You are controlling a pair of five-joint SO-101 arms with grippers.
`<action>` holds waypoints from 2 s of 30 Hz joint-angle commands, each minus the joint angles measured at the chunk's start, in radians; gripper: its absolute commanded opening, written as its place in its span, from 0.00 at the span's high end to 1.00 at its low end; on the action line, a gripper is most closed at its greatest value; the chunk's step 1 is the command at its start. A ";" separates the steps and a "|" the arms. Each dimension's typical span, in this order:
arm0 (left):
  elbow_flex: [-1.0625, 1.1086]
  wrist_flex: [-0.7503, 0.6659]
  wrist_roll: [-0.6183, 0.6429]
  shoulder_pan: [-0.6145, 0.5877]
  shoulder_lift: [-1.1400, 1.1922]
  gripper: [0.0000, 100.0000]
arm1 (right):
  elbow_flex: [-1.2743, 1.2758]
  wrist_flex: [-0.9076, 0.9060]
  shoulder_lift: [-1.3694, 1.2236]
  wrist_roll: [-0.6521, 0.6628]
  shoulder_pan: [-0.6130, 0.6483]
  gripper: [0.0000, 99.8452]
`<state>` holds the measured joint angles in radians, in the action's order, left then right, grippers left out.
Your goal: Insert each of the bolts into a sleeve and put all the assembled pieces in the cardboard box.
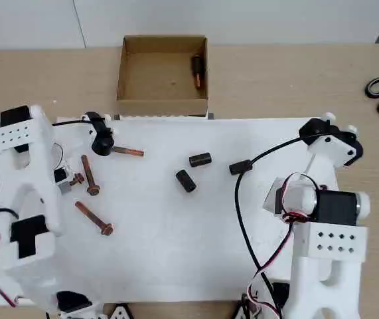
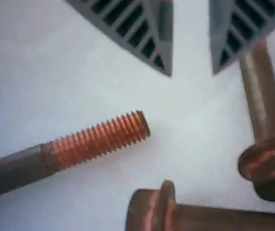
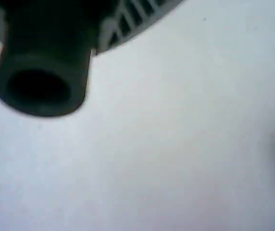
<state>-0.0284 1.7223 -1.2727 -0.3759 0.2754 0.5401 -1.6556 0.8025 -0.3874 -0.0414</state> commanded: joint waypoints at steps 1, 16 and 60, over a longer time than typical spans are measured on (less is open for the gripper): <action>-0.062 -0.002 -0.026 -0.006 0.026 0.94 | -0.005 0.004 0.012 0.008 -0.010 1.00; -0.156 -0.035 -0.023 -0.008 0.269 0.95 | -0.005 0.004 0.012 0.009 -0.008 1.00; -0.114 0.011 0.046 0.054 -0.031 0.99 | -0.005 0.004 0.019 0.009 -0.004 1.00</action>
<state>-0.1419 1.7285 -1.2313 -0.3084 0.2923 0.5401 -1.6556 0.8025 -0.3874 -0.0414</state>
